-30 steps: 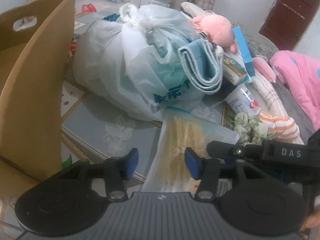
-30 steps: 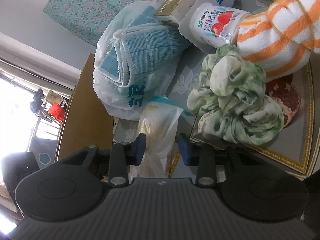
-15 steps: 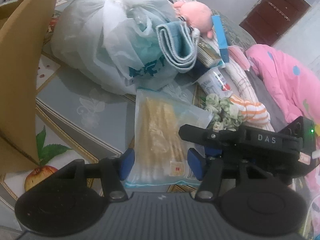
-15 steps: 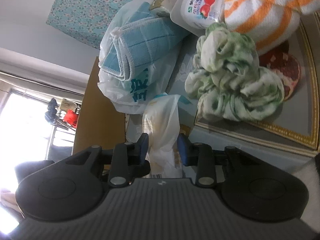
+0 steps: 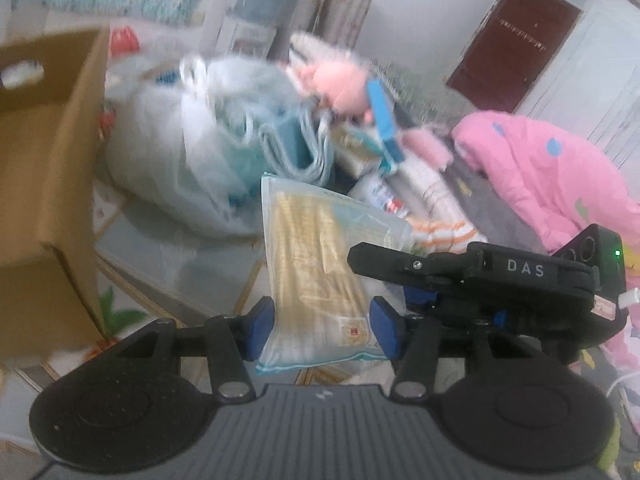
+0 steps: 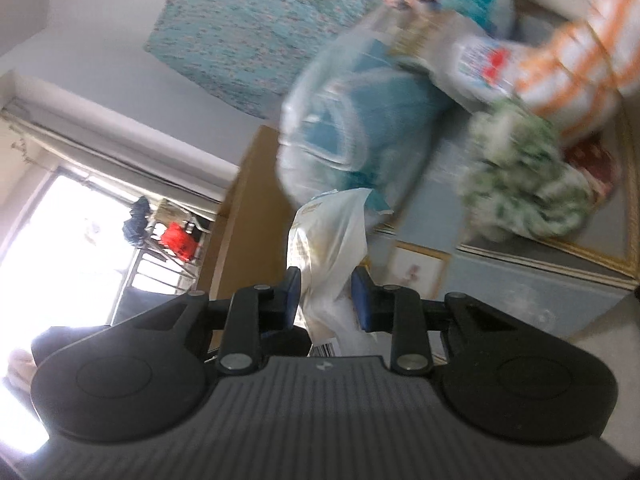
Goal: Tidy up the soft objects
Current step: 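Carry the food bag with the right tool into the box and release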
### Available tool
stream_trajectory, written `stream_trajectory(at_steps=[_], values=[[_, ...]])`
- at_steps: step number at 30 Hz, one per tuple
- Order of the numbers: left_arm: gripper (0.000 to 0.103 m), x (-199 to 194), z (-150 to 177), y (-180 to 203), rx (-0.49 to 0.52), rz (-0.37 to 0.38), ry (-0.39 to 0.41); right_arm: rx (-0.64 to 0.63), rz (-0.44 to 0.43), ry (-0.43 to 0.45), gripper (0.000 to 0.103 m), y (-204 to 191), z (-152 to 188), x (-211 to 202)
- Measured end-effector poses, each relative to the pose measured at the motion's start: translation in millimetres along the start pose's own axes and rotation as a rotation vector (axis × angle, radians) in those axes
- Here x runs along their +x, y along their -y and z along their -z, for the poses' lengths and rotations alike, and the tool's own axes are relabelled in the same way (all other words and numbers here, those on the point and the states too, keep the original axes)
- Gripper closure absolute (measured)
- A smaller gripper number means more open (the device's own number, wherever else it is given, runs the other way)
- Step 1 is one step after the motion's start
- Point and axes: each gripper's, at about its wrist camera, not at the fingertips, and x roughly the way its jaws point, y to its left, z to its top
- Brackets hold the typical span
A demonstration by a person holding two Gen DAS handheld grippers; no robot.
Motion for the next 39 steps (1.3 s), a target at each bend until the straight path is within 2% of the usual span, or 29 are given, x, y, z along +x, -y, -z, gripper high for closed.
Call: stream_trajectory(at_steps=[8, 12, 17, 20, 29, 39], values=[[0.05, -59, -27, -3, 0.013, -0.093, 0.165, -0.149, -0.109, -0.023, 0.076, -69, -31, 22], [0.05, -86, -43, -19, -0.015, -0.169, 0.228, -0.205, -0.162, -0.08, 0.076, -109, -49, 58], [0.05, -111, -69, -50, -0.065, -0.262, 0.266, -0.263, -0.208, -0.164, 0.076, -158, -68, 113], [0.05, -121, -85, -74, -0.095, -0.313, 0.265, -0.257, -0.221, -0.228, 0.076, -181, -79, 154], [0.05, -124, -128, -164, -0.23, -0.376, 0.185, -0.22, -0.181, -0.388, 0.078, -218, -90, 262], [0.049, -109, -171, -257, -0.331, -0.464, 0.119, -0.163, -0.063, -0.466, 0.083, -239, -92, 395]])
